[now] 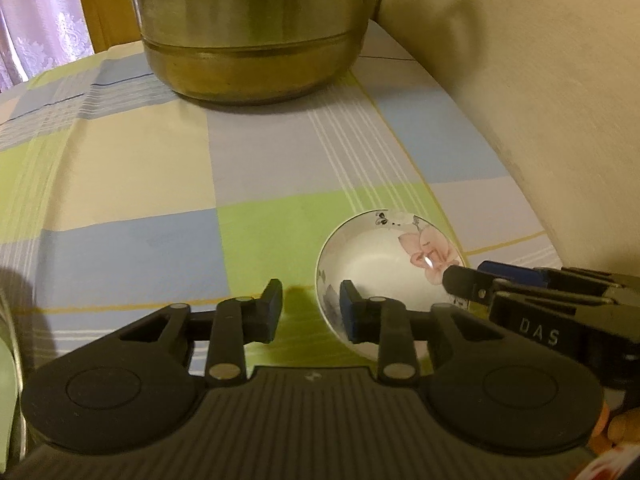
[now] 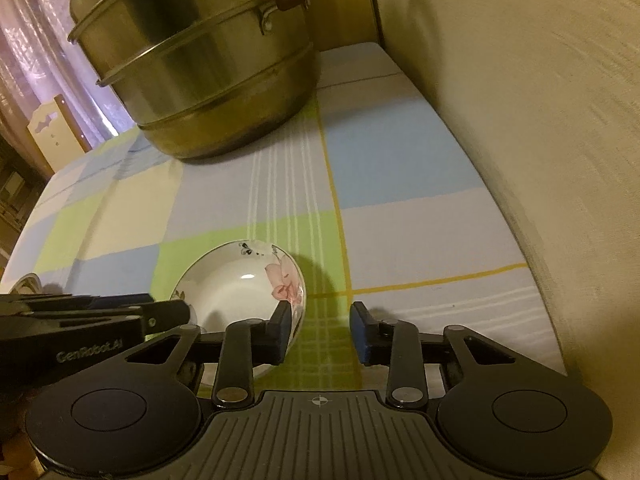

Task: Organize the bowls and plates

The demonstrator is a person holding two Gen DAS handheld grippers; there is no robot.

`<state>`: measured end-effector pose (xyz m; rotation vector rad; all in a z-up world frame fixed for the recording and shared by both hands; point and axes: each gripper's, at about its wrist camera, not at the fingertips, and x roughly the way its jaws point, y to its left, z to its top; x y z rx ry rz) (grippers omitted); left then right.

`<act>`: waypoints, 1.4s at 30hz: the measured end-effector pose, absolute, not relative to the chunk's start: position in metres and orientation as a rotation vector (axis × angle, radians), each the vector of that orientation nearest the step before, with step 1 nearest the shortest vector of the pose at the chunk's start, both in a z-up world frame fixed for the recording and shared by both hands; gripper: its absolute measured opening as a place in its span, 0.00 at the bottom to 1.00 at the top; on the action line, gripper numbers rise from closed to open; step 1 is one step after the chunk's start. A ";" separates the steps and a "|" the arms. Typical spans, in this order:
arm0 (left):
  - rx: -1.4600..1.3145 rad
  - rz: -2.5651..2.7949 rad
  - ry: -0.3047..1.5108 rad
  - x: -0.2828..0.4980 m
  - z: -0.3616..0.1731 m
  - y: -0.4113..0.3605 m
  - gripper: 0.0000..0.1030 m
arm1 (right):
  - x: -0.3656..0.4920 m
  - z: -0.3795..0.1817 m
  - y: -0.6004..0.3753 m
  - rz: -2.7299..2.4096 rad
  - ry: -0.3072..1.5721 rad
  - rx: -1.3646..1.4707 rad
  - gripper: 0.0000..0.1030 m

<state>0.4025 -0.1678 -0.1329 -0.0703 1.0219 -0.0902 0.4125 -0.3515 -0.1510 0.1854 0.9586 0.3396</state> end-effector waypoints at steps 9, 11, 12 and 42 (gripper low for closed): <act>-0.086 -0.118 1.035 0.407 -0.139 -0.171 0.09 | 0.416 -0.154 -0.346 0.368 0.956 0.191 0.10; -0.079 -0.120 1.032 0.407 -0.139 -0.172 0.09 | 0.415 -0.153 -0.343 0.372 0.953 0.185 0.07; -0.079 -0.121 1.030 0.406 -0.139 -0.172 0.09 | 0.414 -0.153 -0.341 0.367 0.952 0.173 0.07; -0.135 0.028 0.935 0.315 -0.083 -0.069 0.08 | 0.364 -0.096 -0.243 0.566 0.904 0.108 0.06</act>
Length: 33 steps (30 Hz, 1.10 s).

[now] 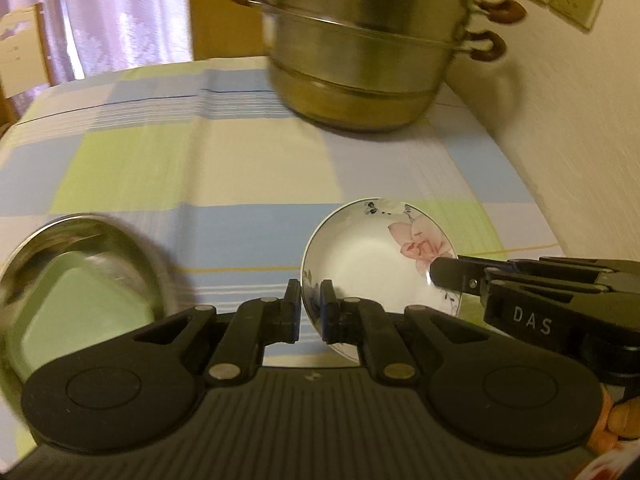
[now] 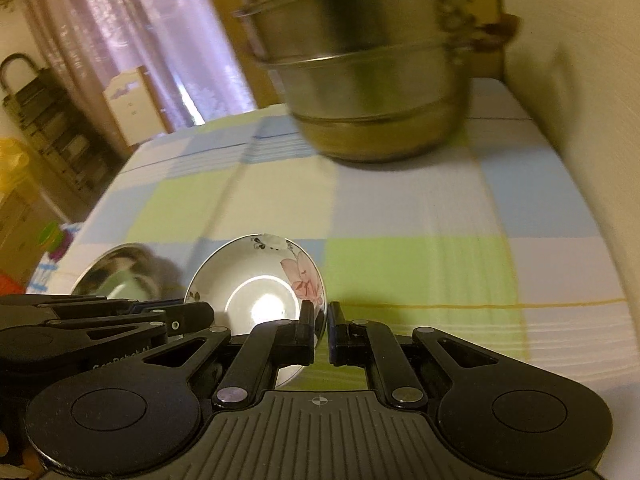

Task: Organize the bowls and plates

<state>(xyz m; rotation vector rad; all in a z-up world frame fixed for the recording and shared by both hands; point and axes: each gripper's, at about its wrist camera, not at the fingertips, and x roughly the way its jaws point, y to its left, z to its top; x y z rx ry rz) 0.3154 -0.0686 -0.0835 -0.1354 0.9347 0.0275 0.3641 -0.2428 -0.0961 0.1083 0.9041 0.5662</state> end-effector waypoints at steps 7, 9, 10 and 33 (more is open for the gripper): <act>-0.170 0.117 0.924 0.282 -0.073 -0.011 0.08 | 0.345 -0.090 -0.182 0.662 0.902 0.076 0.06; -0.176 0.142 0.921 0.274 -0.071 0.007 0.08 | 0.339 -0.089 -0.163 0.687 0.904 0.065 0.06; -0.179 0.153 0.920 0.270 -0.071 0.015 0.08 | 0.337 -0.090 -0.152 0.701 0.906 0.061 0.06; -0.222 0.165 0.997 0.256 -0.102 0.139 0.08 | 0.322 -0.123 -0.026 0.699 1.007 0.023 0.07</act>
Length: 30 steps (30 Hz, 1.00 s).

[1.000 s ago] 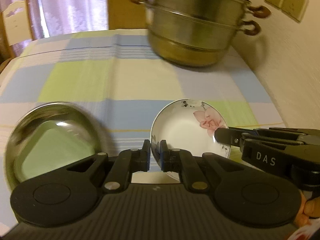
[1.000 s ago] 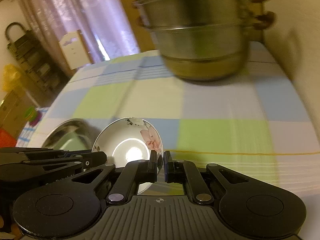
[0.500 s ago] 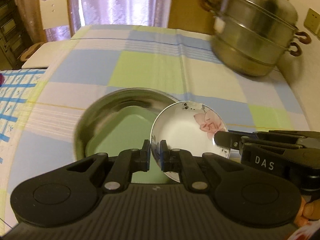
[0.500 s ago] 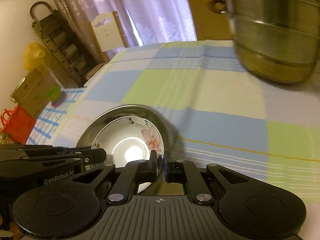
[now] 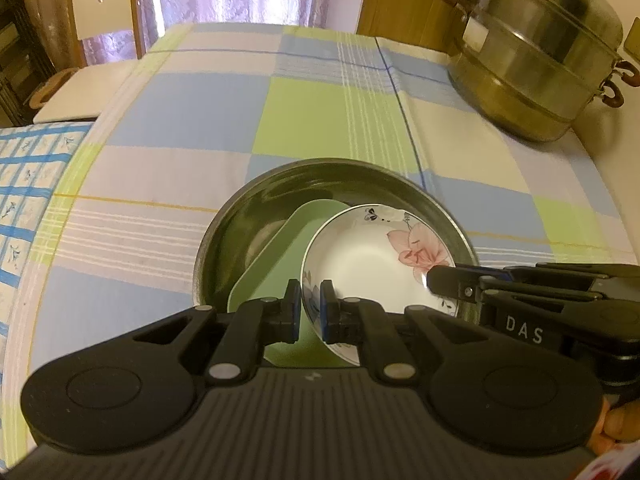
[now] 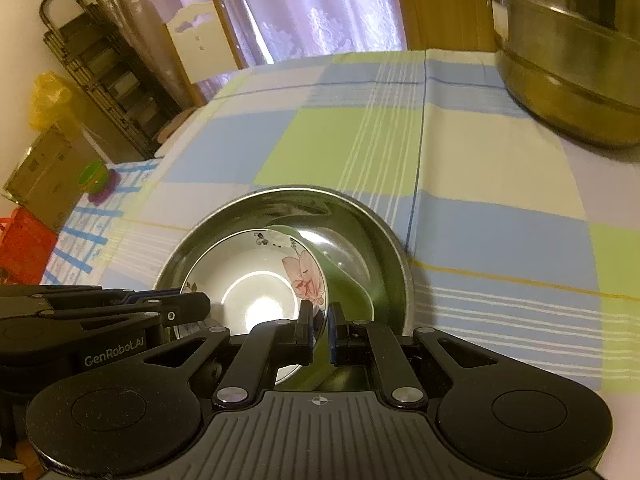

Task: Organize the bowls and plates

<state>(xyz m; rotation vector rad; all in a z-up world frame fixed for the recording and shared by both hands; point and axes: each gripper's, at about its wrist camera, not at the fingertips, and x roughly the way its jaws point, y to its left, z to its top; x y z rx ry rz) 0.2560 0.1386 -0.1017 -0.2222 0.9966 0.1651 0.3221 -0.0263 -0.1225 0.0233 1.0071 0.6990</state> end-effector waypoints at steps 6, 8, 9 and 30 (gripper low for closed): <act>-0.235 0.138 1.029 0.262 -0.115 0.150 0.08 | 0.325 -0.133 -0.017 0.665 1.041 0.027 0.07; -0.236 0.130 1.037 0.263 -0.119 0.152 0.08 | 0.324 -0.136 -0.015 0.654 1.048 0.027 0.07; -0.236 0.127 1.039 0.264 -0.121 0.153 0.08 | 0.324 -0.137 -0.014 0.650 1.051 0.027 0.07; -0.179 0.147 0.958 0.249 -0.095 0.156 0.10 | 0.316 -0.113 -0.028 0.623 0.965 0.111 0.36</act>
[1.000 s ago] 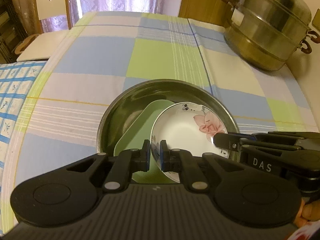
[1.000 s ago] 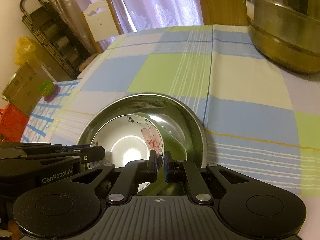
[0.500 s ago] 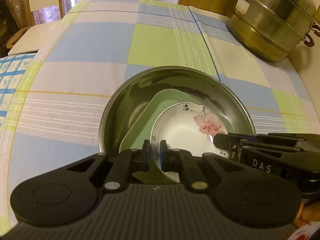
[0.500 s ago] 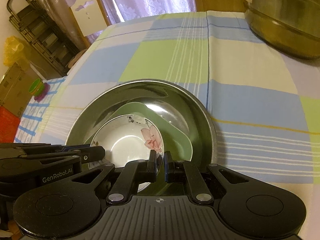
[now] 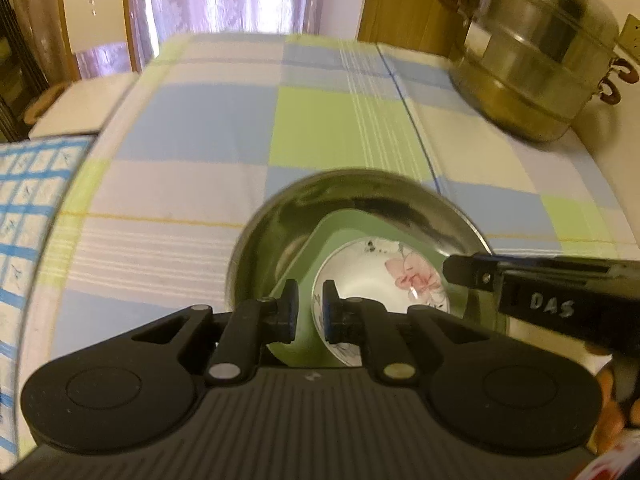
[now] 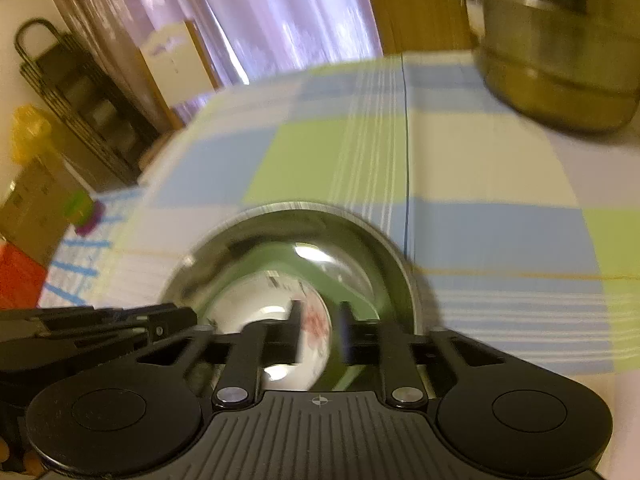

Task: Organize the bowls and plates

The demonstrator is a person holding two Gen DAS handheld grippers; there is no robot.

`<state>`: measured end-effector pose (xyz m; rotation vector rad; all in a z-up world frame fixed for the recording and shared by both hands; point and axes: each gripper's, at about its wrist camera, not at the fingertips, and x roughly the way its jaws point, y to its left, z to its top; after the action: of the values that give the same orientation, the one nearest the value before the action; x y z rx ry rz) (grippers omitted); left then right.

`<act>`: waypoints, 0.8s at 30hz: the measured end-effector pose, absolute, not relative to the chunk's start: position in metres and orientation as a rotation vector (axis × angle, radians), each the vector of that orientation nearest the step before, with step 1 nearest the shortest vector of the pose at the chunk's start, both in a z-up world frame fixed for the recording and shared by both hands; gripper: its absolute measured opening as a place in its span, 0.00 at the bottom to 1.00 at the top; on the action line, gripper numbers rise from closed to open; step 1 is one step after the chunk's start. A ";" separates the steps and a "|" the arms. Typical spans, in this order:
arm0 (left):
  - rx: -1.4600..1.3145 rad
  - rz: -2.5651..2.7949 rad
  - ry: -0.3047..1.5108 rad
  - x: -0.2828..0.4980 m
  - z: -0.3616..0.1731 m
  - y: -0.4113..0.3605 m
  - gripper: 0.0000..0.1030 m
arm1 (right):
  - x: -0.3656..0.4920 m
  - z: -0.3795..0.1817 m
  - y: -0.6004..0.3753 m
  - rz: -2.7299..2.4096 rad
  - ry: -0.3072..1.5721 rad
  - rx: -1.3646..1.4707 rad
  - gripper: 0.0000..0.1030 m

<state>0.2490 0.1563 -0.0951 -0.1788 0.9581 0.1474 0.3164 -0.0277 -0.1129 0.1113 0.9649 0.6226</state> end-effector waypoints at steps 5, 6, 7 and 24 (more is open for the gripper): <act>-0.140 0.158 0.918 0.226 -0.068 0.146 0.11 | 0.295 -0.082 -0.058 0.660 0.868 0.161 0.47; -0.139 0.158 0.915 0.220 -0.064 0.144 0.11 | 0.289 -0.077 -0.066 0.659 0.855 0.172 0.47; -0.138 0.157 0.912 0.214 -0.060 0.142 0.12 | 0.284 -0.072 -0.071 0.658 0.845 0.178 0.47; -0.159 0.187 0.907 0.095 -0.020 0.054 0.13 | 0.168 -0.044 -0.200 0.675 0.809 0.132 0.48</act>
<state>0.0952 0.0539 -0.0203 -0.1587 0.9067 0.1874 0.1685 -0.2000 -0.0444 0.1317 0.8089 0.6749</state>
